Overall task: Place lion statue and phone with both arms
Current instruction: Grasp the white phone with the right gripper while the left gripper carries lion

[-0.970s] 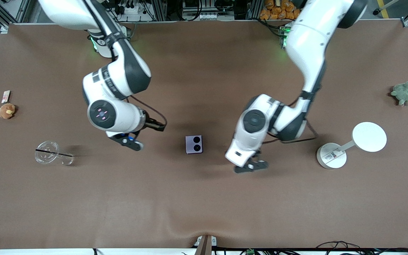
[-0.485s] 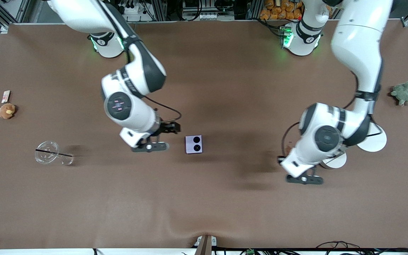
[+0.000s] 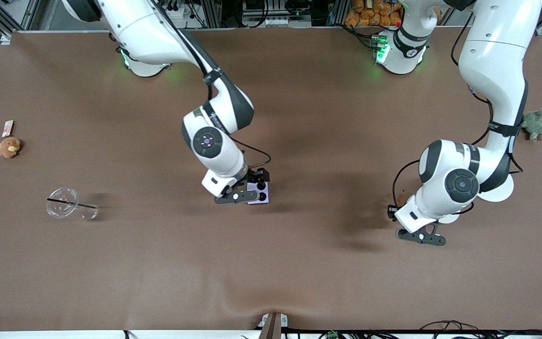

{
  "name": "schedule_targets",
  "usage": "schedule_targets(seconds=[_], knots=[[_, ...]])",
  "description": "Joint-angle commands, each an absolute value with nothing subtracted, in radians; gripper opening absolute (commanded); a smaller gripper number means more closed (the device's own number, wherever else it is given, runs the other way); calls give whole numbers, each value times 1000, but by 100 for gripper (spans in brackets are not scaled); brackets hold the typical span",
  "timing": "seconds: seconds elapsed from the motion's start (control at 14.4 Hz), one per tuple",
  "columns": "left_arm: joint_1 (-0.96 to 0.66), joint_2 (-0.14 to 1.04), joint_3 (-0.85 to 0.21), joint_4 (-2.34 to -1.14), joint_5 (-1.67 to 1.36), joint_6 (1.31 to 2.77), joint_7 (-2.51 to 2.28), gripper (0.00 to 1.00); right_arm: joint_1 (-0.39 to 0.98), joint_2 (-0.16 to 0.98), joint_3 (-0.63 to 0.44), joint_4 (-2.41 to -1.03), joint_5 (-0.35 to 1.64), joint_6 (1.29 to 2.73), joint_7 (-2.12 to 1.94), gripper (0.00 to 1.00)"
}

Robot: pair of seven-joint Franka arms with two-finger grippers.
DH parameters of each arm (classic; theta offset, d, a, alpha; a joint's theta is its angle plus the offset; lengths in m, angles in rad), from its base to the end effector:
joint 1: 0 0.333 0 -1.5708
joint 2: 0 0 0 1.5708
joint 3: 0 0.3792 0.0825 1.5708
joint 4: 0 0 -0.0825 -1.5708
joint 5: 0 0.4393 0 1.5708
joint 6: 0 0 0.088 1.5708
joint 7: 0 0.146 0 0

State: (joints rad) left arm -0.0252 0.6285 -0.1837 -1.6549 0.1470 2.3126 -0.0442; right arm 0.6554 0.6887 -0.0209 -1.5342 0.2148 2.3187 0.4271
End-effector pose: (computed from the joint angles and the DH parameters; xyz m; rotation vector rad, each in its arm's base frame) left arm 0.7571 -0.1375 0.2295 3.1191 -0.3528 0.0665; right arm 0.6417 0.4880 0.2362 -2.9605 -0.1096 -0.0093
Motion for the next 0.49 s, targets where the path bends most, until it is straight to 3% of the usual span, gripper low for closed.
schedule_targets(seconds=[0.0,0.21,0.42], knots=[[5,586,-207,-1717,164,2339,-2,0,676,712,-29,-1554,206,2390,449,100],[8,604,-207,-1724,175,2356,28,0,693,733,-28,-1609,206,2518,449,100],[29,597,-207,-1776,175,2397,29,0,707,753,-29,-1615,206,2539,456,100]])
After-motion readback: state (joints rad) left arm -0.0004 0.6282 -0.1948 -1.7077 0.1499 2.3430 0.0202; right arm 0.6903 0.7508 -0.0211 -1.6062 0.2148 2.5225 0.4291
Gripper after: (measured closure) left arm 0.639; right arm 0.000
